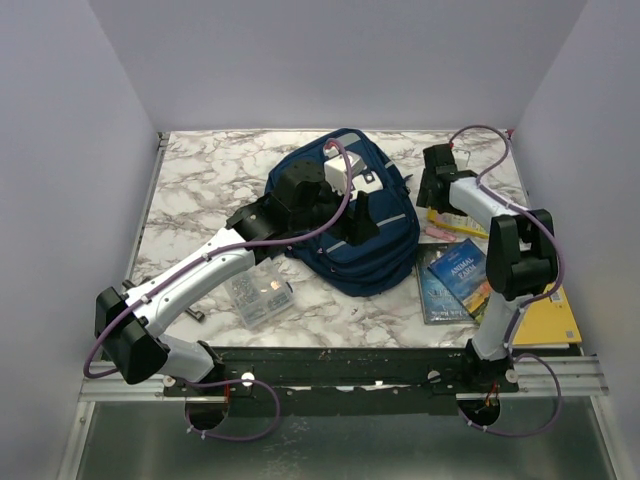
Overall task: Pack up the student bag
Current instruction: Pick up the stationery from the center of the board.
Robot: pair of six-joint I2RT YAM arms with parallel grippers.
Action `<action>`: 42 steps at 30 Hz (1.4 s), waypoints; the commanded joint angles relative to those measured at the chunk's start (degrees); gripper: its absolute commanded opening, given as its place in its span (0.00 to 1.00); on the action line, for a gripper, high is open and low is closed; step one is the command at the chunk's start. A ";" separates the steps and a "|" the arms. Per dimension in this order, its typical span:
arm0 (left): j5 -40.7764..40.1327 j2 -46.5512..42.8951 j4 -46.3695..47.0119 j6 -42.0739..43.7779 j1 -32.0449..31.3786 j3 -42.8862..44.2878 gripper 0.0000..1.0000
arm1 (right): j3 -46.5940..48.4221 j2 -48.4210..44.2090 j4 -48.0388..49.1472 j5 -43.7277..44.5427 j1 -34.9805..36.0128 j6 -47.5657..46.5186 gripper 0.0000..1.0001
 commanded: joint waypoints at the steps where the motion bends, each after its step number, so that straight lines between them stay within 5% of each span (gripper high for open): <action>1: 1.56 0.64 1.23 -0.44 0.39 -0.44 0.71 | 4.00 3.36 -3.91 7.12 2.20 2.18 0.89; 17: 6.56 2.34 1.58 -2.77 2.42 0.17 0.71 | 16.06 18.07 -14.70 26.60 7.50 3.38 0.82; 42: 10.76 3.99 2.59 -4.84 3.41 0.18 0.71 | 18.14 26.85 -14.45 31.84 9.79 2.46 0.55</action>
